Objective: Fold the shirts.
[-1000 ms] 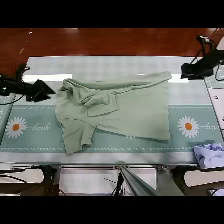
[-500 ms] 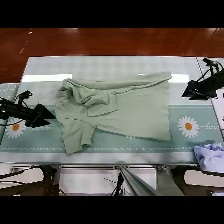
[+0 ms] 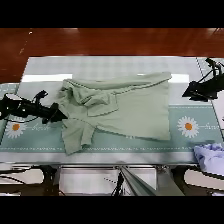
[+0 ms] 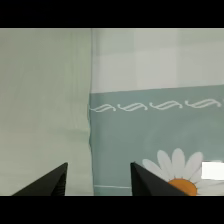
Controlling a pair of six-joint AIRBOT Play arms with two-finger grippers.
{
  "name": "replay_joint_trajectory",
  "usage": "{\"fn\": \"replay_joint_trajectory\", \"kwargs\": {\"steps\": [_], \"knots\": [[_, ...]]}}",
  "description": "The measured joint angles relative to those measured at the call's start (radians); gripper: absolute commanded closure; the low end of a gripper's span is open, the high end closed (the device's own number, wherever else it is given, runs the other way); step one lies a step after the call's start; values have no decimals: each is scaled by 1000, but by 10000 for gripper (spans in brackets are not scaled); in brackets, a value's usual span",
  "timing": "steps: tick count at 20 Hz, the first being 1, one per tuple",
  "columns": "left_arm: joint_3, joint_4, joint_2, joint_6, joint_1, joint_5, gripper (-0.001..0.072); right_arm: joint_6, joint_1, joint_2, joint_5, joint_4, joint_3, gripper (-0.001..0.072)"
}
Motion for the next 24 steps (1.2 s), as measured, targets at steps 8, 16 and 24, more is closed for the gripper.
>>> {"fn": "replay_joint_trajectory", "kwargs": {"steps": [8,16,24], "knots": [[-1,-7,12,78,37,-43,682,-29,-115,257,-65,69,-470,116],[-1,-13,52,101,70,-90,682,-70,-127,424,-241,282,-880,154],[27,-79,78,140,72,-115,683,-42,88,443,-402,376,-880,682]]}}
